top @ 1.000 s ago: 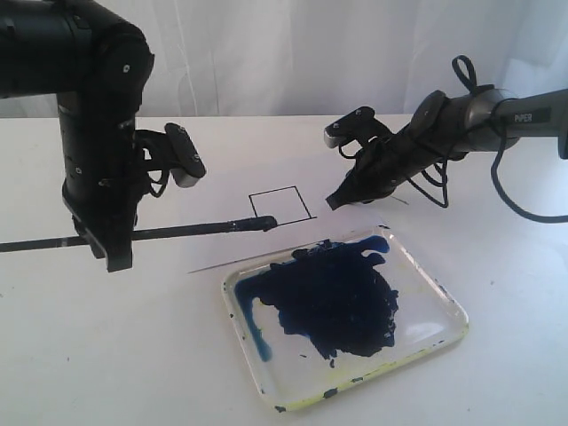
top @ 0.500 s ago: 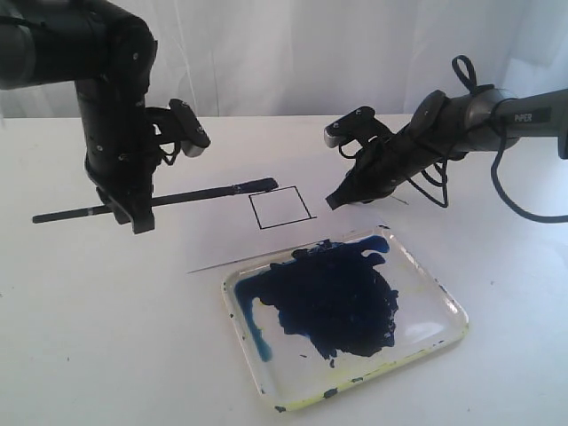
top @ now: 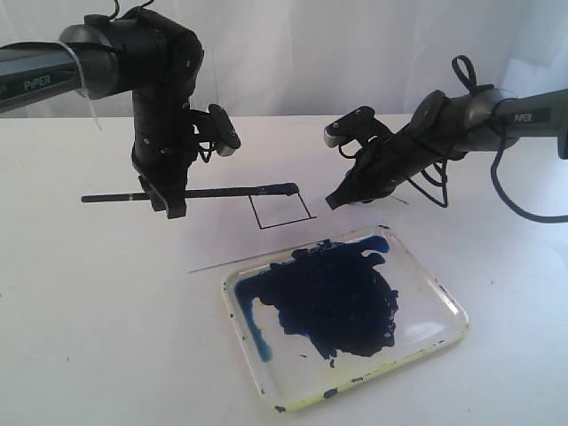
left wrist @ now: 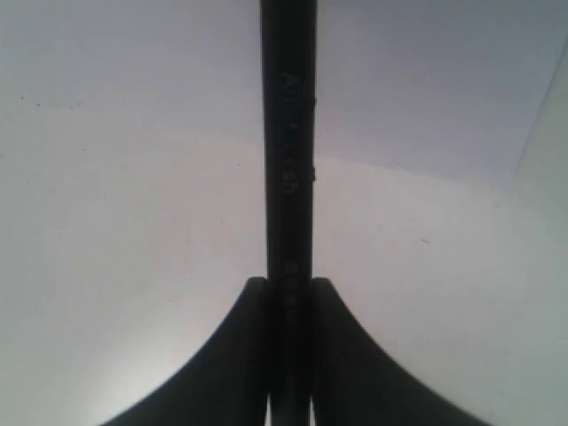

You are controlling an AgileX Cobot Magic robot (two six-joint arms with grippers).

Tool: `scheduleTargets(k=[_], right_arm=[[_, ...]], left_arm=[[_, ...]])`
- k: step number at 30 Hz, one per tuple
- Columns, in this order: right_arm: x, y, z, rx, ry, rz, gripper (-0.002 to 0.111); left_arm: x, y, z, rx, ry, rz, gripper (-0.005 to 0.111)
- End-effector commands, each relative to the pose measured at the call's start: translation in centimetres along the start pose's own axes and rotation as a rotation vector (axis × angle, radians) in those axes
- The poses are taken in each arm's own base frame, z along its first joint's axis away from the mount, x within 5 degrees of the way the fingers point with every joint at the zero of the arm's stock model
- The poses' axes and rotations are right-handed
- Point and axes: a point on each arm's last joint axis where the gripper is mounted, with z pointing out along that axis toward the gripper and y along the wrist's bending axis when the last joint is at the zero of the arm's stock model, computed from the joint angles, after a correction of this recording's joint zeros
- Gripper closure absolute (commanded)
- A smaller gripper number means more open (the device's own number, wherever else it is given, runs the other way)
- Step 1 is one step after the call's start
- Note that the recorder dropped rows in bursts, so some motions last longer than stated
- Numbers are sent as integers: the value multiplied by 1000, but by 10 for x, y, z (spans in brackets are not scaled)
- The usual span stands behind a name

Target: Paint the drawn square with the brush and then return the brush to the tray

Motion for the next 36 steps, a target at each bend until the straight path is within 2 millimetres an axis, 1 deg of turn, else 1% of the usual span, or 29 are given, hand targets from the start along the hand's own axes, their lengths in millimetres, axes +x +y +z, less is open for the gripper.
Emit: scheduleTargets(k=[1,6,12,18,24,27,36], right_arm=[[7,1,5,-15,33,-7,108],[7,0,5,-8,28,-7,108],[6,0,5,-5,25,-7,108],[6,0,5,-5,25,-7,108],[6,0,5,-3,24,-7,108],[6,0,5,-3,24,-7,108],[6,0,5,-2,23,-7,108]], left_arm=[[-2,8,1,-26,20,1,107],[-7,13,5,-48,18,6,107],[-8,13,6,-43,15,10,107],[-14,10,6,-13,-44,32,107],[-13,11,9,-23,-34,37,107],[-9,18,17,-22,-24,13,107],[-8,20,17,-33,-32,8,107]])
